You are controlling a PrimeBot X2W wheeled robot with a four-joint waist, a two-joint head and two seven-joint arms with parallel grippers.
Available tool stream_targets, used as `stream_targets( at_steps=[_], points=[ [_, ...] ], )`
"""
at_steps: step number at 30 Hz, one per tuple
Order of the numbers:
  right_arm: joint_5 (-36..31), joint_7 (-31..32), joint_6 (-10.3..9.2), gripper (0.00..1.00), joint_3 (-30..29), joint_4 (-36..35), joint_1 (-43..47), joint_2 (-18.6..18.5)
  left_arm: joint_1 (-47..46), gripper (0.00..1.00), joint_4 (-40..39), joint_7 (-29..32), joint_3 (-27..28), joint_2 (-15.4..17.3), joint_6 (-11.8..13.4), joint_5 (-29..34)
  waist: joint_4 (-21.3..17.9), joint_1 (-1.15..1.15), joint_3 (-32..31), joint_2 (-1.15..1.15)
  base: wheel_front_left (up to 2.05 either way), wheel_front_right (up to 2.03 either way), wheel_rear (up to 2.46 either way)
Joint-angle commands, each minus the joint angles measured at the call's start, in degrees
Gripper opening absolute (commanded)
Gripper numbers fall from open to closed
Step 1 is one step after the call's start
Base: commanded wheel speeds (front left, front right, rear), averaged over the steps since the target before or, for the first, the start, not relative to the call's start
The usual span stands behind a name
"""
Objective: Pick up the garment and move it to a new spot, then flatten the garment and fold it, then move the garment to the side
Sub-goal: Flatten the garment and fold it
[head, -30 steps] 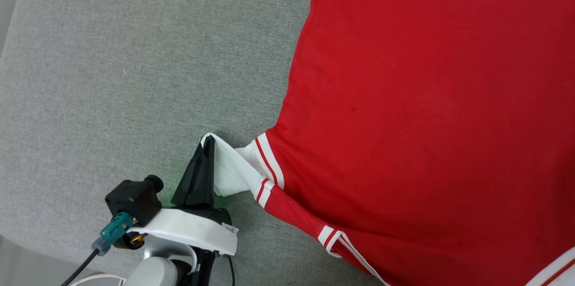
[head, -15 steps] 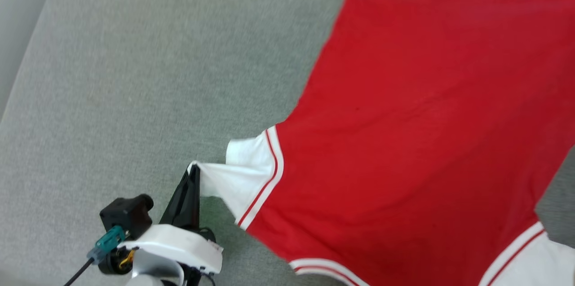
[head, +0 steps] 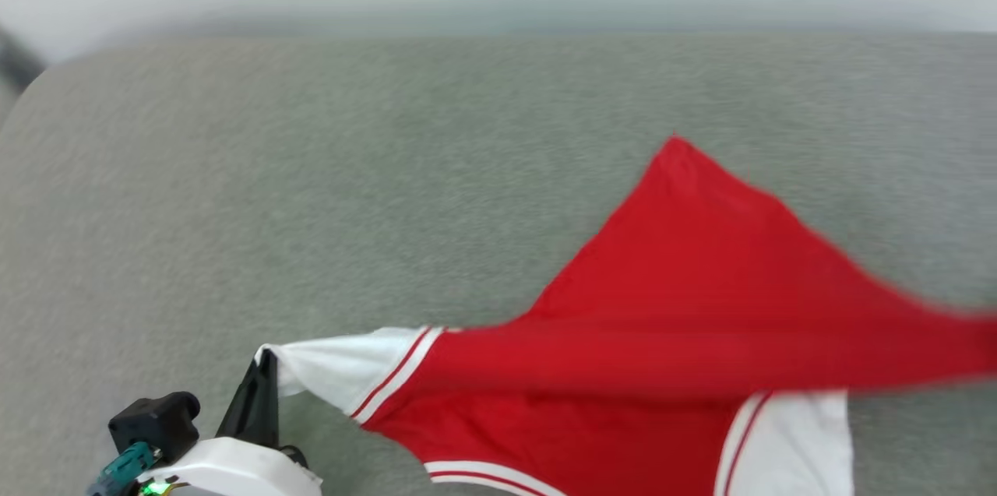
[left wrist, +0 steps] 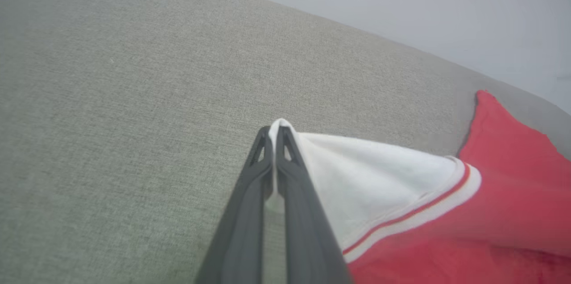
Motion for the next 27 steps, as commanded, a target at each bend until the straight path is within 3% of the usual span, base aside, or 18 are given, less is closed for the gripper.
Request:
stream_targets(
  at_steps=[1,6,7,8,9,10,11,16,22,27],
  points=[
    [0.6,-0.2,-0.05,0.00,-1.3,-1.1,7.1,2.0,1.1,0.00,-0.3,0.7,0.7,1.0,0.8,-0.3,-4.1,0.01,-2.7,0.00,0.00,0.00,0.00],
    [1.6,-1.7,-0.05,0.00,-3.8,-0.9,19.7,8.5,3.1,0.00,-1.2,1.9,1.5,2.1,2.1,-1.0,-6.4,0.01,-3.2,0.00,0.00,0.00,0.00],
    [1.9,-2.0,-0.05,0.14,-4.3,-0.7,21.3,9.8,3.3,0.00,-1.3,2.6,1.4,2.3,2.4,-1.1,-6.7,0.01,-3.1,0.00,0.00,0.00,0.00],
    [2.0,-2.3,-0.05,0.48,-4.6,-0.6,22.6,10.8,3.5,0.00,-1.5,2.9,1.3,2.6,2.7,-0.8,-6.9,0.01,-3.1,0.00,0.00,0.00,0.00],
    [2.0,-2.3,-0.05,0.48,-4.6,-0.6,22.6,10.8,3.5,0.00,-1.5,2.9,1.3,2.6,2.7,-0.8,-6.9,0.01,-3.1,0.00,0.00,0.00,0.00],
    [2.3,-2.7,-0.05,0.93,-4.7,-0.6,23.5,11.9,3.8,0.00,-1.8,3.1,1.4,2.7,3.0,-0.8,-7.2,0.01,-3.1,0.00,0.00,0.00,0.00],
    [2.5,-3.4,-0.05,1.00,-5.0,-0.9,23.9,12.6,4.0,0.00,-1.9,3.6,1.4,2.9,3.1,-1.0,-7.5,0.01,-3.0,0.00,0.00,0.00,0.00],
    [2.6,-11.1,-0.04,1.00,-4.8,-4.0,22.0,12.7,3.9,0.00,-2.9,5.0,1.3,3.9,3.8,-1.0,-8.0,0.01,-2.7,0.00,0.00,0.00,0.00],
    [2.4,-27.2,-0.04,1.00,-3.6,-6.0,14.3,11.2,2.3,0.00,-4.2,5.8,0.6,4.0,4.0,-0.3,-6.9,0.01,-0.9,0.00,0.00,0.00,0.00],
    [3.5,-31.9,-0.04,1.00,-1.0,-4.0,5.7,10.8,-1.1,0.00,-4.8,5.9,-1.1,2.8,3.1,0.6,-4.5,0.01,2.4,0.00,0.00,0.00,0.00]
  ],
)
